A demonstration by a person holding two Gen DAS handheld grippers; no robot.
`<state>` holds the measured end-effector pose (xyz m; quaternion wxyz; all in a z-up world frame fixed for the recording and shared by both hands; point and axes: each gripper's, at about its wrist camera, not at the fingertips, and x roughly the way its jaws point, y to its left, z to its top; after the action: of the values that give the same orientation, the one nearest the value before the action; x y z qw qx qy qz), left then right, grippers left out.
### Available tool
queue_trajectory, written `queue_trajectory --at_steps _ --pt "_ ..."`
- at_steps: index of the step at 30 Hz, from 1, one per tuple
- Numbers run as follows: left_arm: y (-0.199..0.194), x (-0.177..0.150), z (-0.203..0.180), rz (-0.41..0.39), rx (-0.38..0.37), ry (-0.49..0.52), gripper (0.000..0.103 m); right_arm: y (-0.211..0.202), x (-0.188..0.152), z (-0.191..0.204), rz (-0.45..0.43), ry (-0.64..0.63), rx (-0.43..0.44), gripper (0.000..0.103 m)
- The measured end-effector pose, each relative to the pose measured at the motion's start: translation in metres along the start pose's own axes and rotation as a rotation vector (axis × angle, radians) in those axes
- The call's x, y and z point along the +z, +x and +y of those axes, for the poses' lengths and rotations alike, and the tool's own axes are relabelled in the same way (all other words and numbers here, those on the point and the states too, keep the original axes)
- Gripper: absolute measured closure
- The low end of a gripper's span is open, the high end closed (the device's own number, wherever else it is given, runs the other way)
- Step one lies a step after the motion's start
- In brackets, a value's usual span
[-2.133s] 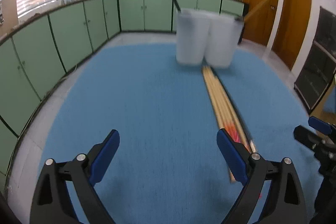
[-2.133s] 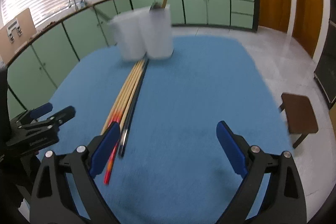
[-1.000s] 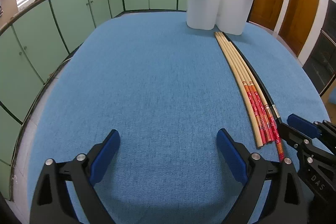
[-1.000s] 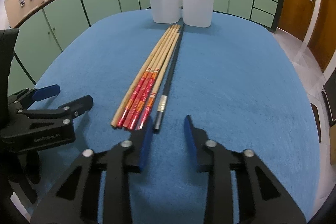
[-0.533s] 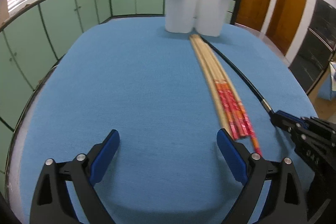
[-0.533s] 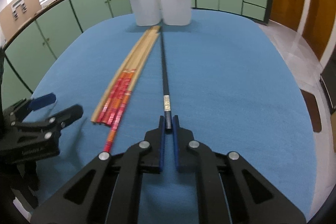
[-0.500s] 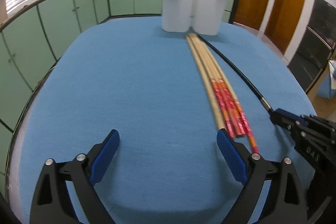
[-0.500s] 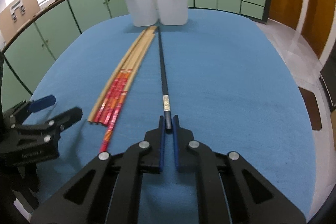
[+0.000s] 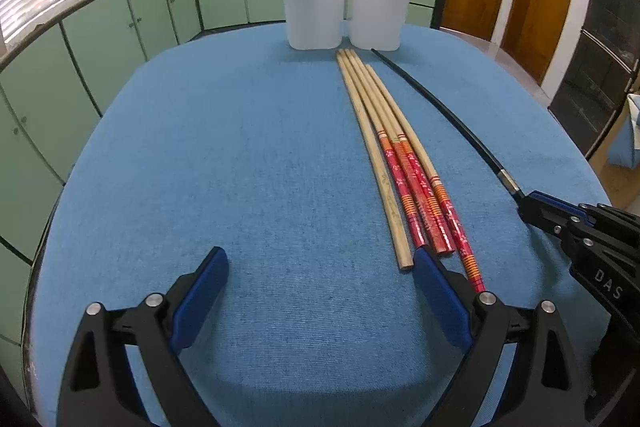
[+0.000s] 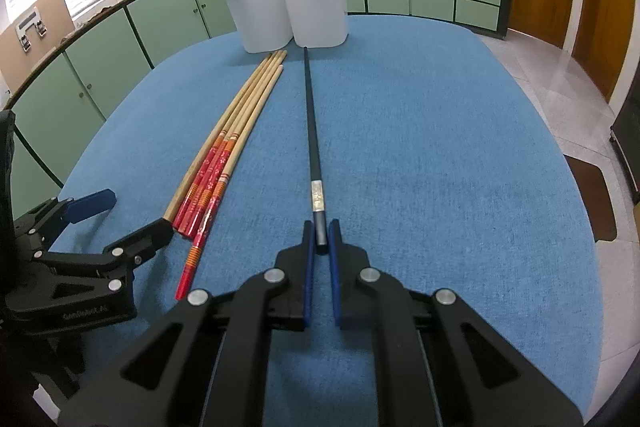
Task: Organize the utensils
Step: 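Grasp the black chopstick with the right tool, then grasp a plain wooden chopstick with the left tool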
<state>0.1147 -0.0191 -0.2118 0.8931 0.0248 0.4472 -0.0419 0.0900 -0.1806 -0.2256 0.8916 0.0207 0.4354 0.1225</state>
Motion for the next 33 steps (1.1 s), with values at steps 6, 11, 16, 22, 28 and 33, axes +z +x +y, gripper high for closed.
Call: queue_trajectory --at_steps 6,11,16,22,28,33 --pt "-0.001 -0.001 0.010 -0.003 0.038 -0.052 0.011 0.000 0.000 0.000 0.000 -0.001 -0.001 0.096" --pt "0.001 0.000 0.011 -0.001 0.036 -0.047 0.014 0.000 0.000 0.002 0.001 -0.009 -0.011 0.096" --pt "-0.001 0.003 0.007 -0.013 0.010 -0.034 0.035 0.002 0.001 0.002 0.005 -0.004 -0.004 0.095" --pt "-0.002 0.003 -0.001 -0.030 -0.027 -0.026 0.071 0.002 0.001 0.003 0.005 -0.013 -0.015 0.095" --pt "-0.003 0.004 -0.007 -0.035 -0.066 -0.020 0.094 0.003 0.000 0.007 0.005 -0.024 -0.029 0.096" --pt "-0.003 0.004 -0.008 -0.038 -0.076 -0.024 0.096 0.003 0.000 0.007 0.002 -0.026 -0.031 0.096"
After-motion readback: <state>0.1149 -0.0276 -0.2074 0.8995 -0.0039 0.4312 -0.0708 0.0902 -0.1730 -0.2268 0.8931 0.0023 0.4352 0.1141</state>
